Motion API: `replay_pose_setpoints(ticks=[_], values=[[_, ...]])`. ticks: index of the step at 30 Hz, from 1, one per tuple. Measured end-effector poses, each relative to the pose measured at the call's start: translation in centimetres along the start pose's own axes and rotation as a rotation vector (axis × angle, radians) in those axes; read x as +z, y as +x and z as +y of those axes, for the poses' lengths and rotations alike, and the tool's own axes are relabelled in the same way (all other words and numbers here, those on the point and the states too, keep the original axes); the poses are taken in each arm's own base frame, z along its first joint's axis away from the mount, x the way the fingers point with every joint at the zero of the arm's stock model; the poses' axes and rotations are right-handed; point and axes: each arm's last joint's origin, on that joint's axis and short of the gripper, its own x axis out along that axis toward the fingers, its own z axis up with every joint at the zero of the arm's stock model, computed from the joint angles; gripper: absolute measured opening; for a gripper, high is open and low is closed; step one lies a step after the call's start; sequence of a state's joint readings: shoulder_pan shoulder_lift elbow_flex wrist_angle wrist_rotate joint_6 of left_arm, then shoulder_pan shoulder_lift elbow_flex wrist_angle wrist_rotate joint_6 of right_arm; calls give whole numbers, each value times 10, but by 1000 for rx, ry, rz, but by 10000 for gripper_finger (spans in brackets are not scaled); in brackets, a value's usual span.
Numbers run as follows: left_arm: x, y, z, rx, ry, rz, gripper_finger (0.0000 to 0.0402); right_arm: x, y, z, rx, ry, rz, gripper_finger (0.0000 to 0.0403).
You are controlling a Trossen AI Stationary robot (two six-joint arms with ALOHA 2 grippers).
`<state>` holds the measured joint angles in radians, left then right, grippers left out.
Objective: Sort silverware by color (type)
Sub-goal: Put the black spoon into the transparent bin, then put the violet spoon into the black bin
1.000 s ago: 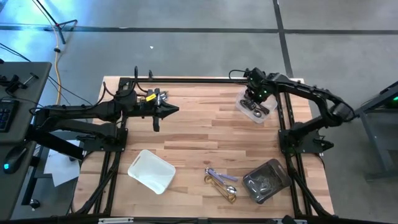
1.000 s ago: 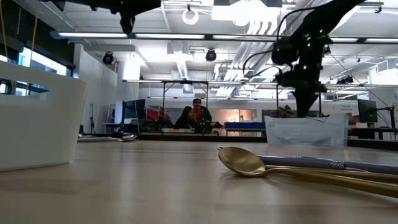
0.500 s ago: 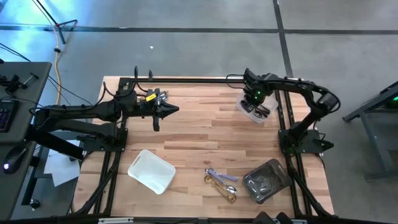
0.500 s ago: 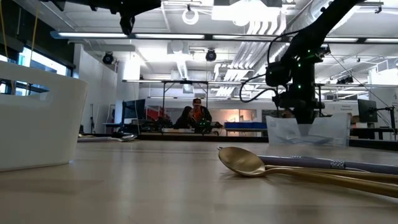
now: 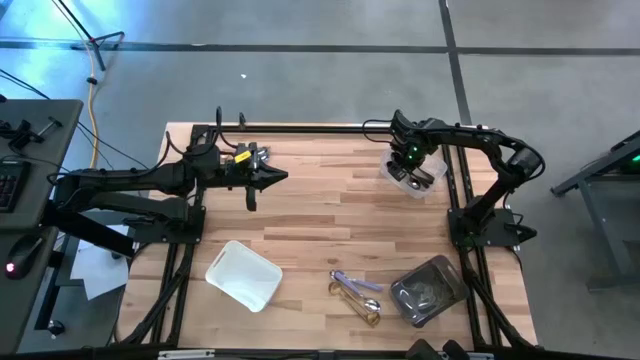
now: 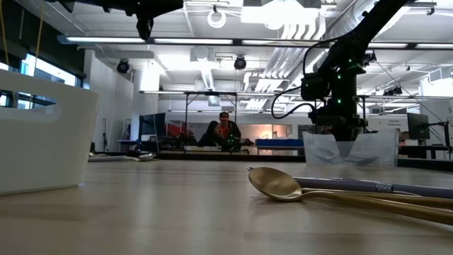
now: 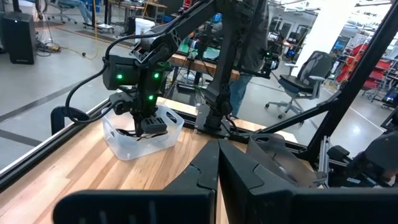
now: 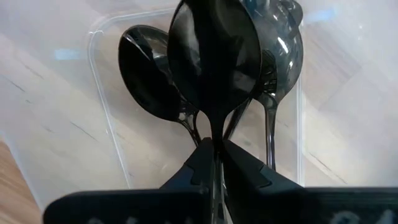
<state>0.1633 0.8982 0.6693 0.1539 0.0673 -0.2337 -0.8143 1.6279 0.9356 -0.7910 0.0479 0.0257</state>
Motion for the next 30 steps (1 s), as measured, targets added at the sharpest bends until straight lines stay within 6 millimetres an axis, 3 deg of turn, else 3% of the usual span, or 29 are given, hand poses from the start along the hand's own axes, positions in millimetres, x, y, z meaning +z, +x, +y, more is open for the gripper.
replay_pose_setpoints(ticks=[11, 18, 24, 30], values=[[0, 0, 0, 0, 0, 0, 0, 0, 0, 0, 5, 21, 5, 29], [0, 0, 0, -1, 0, 0, 0, -3, -6, 0, -2, 24, -5, 98], [0, 0, 0, -9, 0, 2, 0, -9, -38, -2, 0, 7, -137, 148], [0, 0, 0, -9, 0, 2, 0, -29, -85, -1, 84, 75, -334, 157]])
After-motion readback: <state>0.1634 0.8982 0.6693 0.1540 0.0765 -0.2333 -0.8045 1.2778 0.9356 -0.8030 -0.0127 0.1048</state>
